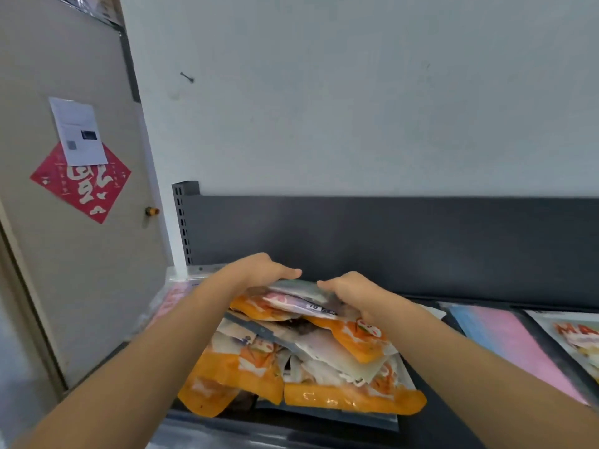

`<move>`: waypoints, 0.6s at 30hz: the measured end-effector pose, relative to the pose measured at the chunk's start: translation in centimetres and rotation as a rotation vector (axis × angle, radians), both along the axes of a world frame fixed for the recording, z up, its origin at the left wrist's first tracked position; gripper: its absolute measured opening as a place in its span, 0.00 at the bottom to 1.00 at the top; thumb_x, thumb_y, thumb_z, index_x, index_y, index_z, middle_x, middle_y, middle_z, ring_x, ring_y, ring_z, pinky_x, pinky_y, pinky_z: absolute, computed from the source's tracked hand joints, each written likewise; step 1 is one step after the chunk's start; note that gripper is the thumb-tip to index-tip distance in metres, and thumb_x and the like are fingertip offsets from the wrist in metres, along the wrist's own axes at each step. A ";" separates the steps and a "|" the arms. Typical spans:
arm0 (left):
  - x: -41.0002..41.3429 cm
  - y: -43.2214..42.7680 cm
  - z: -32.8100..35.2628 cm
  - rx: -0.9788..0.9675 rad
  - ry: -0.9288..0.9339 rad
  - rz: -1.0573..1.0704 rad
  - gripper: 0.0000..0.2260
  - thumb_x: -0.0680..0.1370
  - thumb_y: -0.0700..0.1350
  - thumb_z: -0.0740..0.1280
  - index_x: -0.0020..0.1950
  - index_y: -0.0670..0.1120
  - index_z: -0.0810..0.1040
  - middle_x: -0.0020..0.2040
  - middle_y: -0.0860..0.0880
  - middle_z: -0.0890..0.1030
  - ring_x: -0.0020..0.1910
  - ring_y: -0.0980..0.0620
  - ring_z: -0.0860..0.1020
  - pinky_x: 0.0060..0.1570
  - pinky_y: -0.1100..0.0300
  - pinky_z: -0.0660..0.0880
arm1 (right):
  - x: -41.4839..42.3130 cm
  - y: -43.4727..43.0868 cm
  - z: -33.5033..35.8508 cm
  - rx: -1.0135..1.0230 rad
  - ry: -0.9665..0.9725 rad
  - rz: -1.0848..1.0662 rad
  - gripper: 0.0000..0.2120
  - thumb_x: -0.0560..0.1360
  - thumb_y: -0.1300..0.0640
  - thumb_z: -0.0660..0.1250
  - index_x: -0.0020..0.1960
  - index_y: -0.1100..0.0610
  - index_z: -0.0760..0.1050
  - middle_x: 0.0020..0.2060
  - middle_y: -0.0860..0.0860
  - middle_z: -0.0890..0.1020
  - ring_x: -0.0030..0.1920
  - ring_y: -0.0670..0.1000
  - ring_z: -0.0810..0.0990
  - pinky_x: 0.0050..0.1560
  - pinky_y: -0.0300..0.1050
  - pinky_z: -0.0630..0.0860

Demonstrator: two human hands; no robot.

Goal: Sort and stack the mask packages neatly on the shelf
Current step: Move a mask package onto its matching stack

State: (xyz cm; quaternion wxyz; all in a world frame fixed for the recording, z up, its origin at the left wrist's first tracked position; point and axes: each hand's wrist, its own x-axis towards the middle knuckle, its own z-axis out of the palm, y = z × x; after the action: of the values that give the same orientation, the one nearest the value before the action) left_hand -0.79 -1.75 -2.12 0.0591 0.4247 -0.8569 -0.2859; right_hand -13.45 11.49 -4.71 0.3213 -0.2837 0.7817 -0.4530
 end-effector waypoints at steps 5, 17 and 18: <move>-0.1 0.4 0.0 -0.001 0.165 -0.080 0.33 0.72 0.64 0.68 0.67 0.41 0.74 0.62 0.45 0.78 0.54 0.48 0.77 0.50 0.57 0.71 | 0.2 0.6 0.0 -0.064 0.051 -0.071 0.15 0.73 0.51 0.69 0.46 0.64 0.77 0.42 0.60 0.80 0.42 0.58 0.80 0.44 0.49 0.76; -4.2 12.2 2.3 -0.081 0.173 -0.195 0.27 0.72 0.64 0.67 0.55 0.40 0.78 0.47 0.46 0.81 0.42 0.51 0.78 0.36 0.60 0.70 | -2.2 12.4 2.0 -0.192 0.120 -0.149 0.09 0.75 0.52 0.66 0.43 0.58 0.70 0.37 0.51 0.72 0.36 0.50 0.71 0.37 0.42 0.69; -5.2 13.9 2.2 -0.059 0.195 -0.197 0.27 0.72 0.64 0.68 0.55 0.41 0.78 0.47 0.46 0.81 0.42 0.52 0.77 0.35 0.60 0.69 | -3.1 14.3 2.3 -0.220 0.133 -0.162 0.10 0.75 0.51 0.66 0.44 0.57 0.69 0.38 0.50 0.70 0.38 0.50 0.71 0.41 0.45 0.71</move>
State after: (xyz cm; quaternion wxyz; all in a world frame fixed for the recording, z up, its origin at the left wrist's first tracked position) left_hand -5.96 12.15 0.10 0.1260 0.3070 -0.8927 -0.3049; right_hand -16.58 25.84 -2.45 0.1982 -0.2824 0.7672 -0.5406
